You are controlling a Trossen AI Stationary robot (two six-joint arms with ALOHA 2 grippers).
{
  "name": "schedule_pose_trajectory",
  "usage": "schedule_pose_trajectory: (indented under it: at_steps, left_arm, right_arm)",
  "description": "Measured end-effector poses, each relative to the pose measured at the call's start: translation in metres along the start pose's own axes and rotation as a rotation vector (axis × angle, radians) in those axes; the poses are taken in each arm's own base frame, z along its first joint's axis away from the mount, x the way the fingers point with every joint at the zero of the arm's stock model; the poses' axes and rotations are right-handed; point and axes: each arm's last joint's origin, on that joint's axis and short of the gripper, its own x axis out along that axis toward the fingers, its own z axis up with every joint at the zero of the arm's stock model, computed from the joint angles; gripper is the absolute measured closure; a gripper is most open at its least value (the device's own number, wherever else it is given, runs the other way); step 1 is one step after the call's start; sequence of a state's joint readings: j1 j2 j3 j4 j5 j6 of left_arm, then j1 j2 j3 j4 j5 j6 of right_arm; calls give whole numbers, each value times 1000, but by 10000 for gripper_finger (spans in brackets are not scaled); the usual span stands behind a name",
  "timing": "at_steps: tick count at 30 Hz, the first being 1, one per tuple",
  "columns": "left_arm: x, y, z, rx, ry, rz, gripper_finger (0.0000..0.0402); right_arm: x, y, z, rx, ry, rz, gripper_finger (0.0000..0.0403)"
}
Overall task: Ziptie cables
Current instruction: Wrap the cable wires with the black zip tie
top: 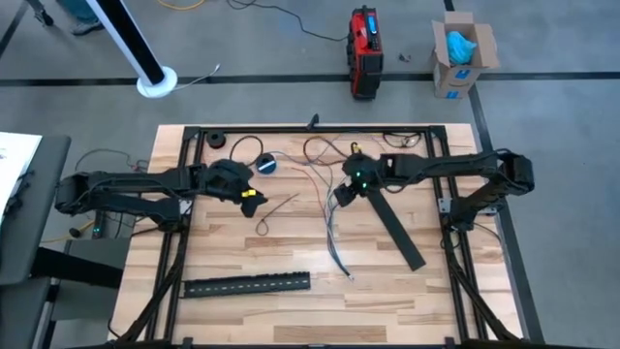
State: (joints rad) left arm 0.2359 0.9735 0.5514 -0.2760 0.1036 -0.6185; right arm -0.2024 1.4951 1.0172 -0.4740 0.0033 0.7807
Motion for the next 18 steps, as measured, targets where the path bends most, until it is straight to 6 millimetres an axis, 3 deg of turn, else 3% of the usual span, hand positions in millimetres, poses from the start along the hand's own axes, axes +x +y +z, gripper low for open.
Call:
schedule_pose_trajectory:
  at_steps: [11,18]
  left_arm:
    - [47,10,-13,88,267,1,272]
    - [67,3,1,95,288,37,272]
  right_arm:
    - [1,8,-9,-35,-30,-36,176]
    - [1,14,-15,-55,-24,-21,176]
